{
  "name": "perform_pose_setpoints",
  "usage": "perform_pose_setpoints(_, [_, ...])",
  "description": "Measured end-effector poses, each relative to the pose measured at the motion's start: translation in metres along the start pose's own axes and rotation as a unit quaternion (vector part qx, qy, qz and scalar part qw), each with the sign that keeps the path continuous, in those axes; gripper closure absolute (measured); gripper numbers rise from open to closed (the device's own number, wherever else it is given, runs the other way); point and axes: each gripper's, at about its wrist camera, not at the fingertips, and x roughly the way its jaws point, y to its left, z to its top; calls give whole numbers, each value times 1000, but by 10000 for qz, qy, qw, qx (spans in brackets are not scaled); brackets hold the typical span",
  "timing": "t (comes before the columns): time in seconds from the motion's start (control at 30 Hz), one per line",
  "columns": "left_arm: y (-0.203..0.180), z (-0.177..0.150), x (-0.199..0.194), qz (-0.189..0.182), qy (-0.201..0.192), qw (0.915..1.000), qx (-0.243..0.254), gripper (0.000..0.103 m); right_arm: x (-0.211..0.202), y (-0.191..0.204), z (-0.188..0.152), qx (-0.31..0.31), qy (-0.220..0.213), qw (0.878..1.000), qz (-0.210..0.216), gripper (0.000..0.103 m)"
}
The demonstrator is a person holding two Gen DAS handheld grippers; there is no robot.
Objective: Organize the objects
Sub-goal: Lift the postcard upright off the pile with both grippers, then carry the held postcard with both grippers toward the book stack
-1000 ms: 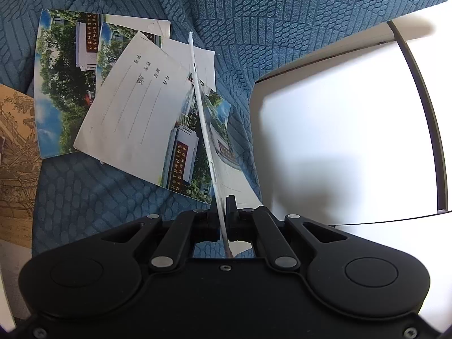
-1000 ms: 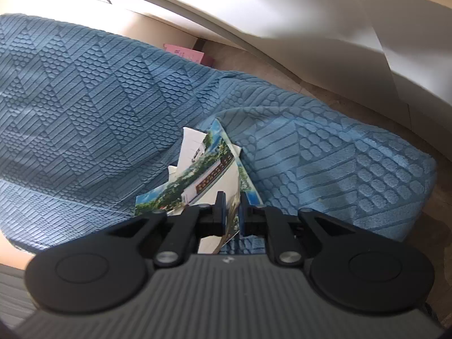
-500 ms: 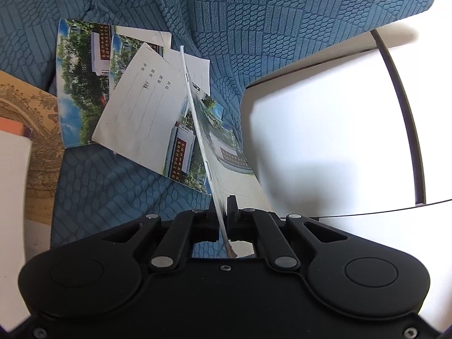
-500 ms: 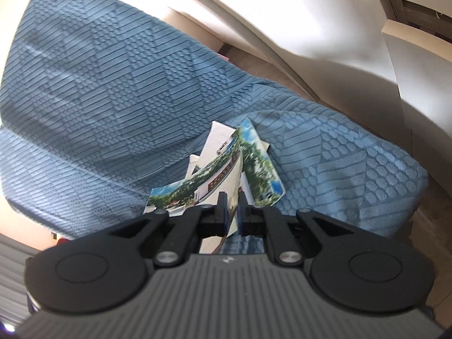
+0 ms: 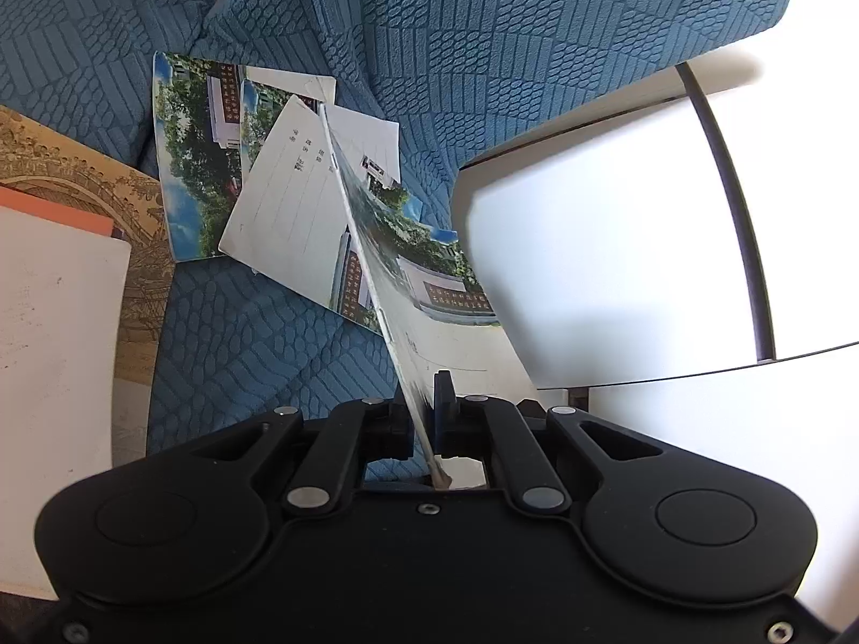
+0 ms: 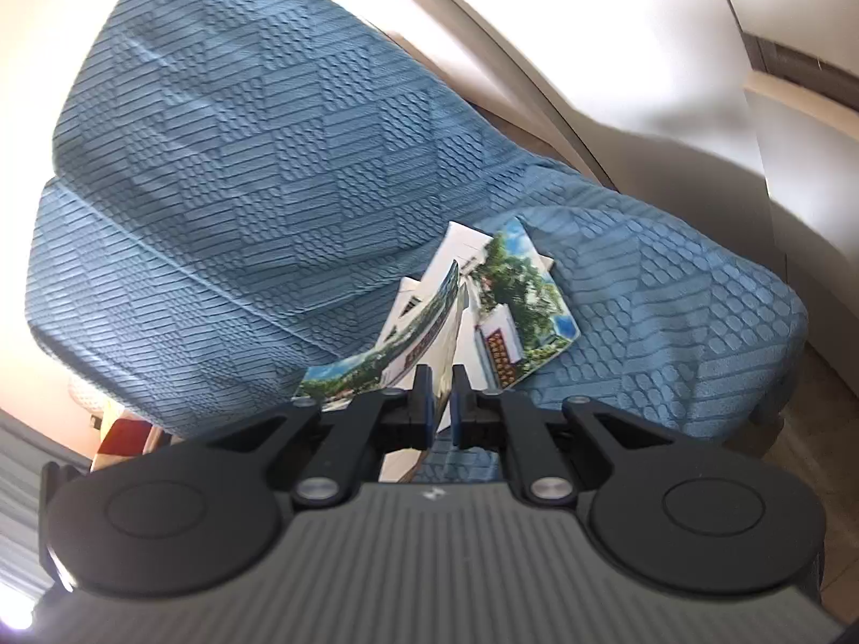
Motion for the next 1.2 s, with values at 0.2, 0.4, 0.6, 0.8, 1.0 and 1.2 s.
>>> perform_pose_setpoints(0.2, [-14, 5, -33, -105, -118, 9998, 145, 98, -17, 28, -1, -114, -142, 9997, 141, 95])
perform_pose_setpoints(0.4, [-28, 9, -69, -108, -219, 9991, 334, 98, -33, 58, -8, -283, -346, 9985, 307, 95])
perform_pose_setpoints(0.6, [-32, 12, -105, -138, -400, 9983, 397, 98, -45, 85, -14, -354, -362, 9975, 490, 95])
perform_pose_setpoints(0.8, [-28, 10, -137, -116, -578, 9972, 452, 97, -48, 114, -21, -618, -337, 9954, 647, 95])
perform_pose_setpoints(1.0, [-10, 14, -167, -146, -728, 9966, 358, 97, -45, 140, -33, -830, -229, 9935, 750, 95])
perform_pose_setpoints(1.2, [13, 15, -192, -86, -829, 9959, 346, 96, -35, 157, -53, -1025, -52, 9919, 756, 95])
